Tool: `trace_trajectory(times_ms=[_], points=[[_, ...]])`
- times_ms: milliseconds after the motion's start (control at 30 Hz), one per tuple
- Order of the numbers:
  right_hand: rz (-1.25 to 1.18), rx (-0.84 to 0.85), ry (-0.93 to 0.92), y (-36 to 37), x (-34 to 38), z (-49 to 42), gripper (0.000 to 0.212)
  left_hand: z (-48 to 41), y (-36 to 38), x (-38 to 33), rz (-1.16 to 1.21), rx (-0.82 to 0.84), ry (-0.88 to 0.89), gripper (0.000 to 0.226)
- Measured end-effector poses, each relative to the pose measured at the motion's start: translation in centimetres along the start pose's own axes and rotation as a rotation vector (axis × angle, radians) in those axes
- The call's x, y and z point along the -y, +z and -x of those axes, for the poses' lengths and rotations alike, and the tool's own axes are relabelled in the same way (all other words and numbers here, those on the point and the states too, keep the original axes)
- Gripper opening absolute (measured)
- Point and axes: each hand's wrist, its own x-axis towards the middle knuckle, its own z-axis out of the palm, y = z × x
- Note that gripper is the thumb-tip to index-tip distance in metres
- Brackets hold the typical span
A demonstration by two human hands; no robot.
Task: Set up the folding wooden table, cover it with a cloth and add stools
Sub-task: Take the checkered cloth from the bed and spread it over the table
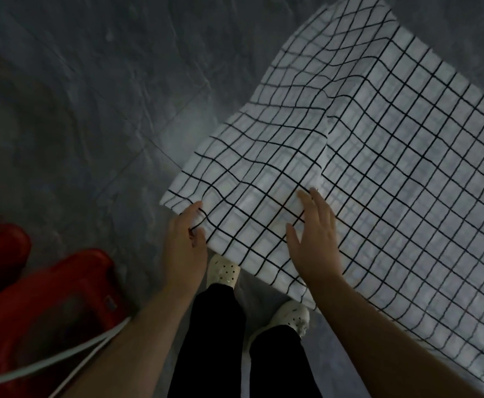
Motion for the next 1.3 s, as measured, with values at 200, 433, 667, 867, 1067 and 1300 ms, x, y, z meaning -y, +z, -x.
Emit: trace_trajectory(times_ms=[200,433,667,867,1067,1300], points=[[0.029,0.047,-0.006,0.5,-0.5,0.4,0.064,0.8,-0.2,1.7,-0.048,-0.039,-0.047,0.042],[0.230,0.138,-0.052,0.6,-2.6,0.3,0.064,0.4,1.2,2.0,-0.197,0.011,-0.191,0.054],[0.148,0.111,-0.021,-0.5,-3.1,0.2,0.061,0.4,5.3,-2.0,-0.446,0.286,0.353,0.067],[0.071,-0.003,0.208,-3.6,-6.7,-0.9,0.060,0.0,11.0,-5.7,-0.749,0.415,0.696,0.069],[0.040,-0.009,0.364,-7.9,-13.2,-1.6,0.060,0.0,16.4,-10.1,-0.865,0.446,0.745,0.053],[0.107,-0.005,0.329,-14.3,-23.8,-2.8,0.059,1.1,25.0,-15.0,-0.873,0.396,0.822,0.054]])
